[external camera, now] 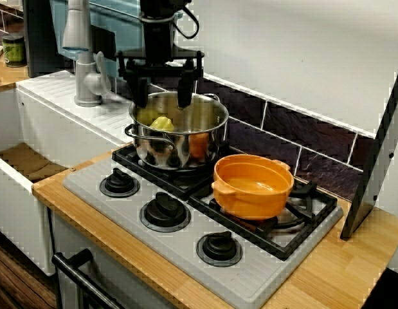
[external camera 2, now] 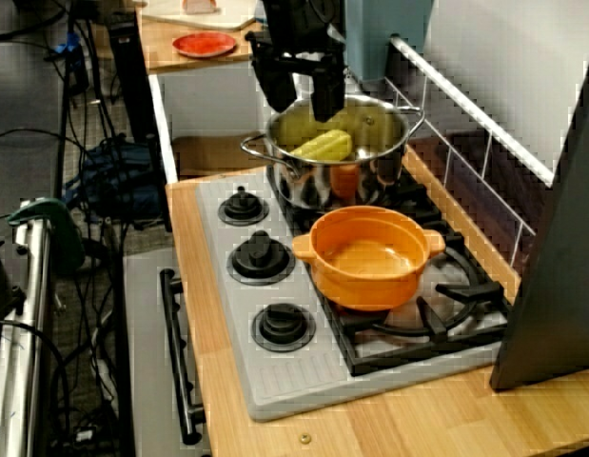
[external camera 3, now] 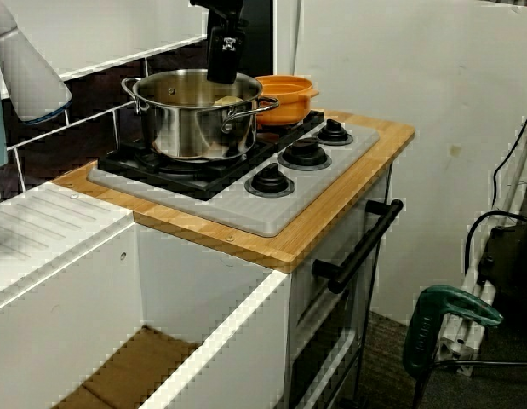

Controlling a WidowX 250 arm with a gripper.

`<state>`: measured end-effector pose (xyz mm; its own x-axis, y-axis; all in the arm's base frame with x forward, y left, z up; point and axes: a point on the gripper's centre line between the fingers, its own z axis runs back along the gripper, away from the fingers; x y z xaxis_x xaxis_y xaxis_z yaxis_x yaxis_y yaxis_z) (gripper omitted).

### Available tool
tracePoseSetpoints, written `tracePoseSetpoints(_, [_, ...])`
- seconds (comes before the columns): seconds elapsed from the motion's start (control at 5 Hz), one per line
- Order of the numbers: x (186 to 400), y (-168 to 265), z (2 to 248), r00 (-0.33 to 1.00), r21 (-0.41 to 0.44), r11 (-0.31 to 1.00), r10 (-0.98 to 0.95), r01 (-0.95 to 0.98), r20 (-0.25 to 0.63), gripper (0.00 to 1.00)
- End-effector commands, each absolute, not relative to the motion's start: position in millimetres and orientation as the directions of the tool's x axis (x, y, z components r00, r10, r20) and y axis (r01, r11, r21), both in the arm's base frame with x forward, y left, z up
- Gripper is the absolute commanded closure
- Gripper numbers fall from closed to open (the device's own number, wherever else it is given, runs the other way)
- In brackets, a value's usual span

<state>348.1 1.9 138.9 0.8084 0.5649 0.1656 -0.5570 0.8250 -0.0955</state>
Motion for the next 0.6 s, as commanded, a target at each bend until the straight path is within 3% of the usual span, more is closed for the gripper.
tracePoseSetpoints(0.0, [356,3,170,0.882,-0.123,0.909,0.416,-0.399,0.220,0.00])
tracePoseSetpoints(0.4, [354,-37,171,0.956,-0.063,0.979,0.203,-0.194,0.212,0.00])
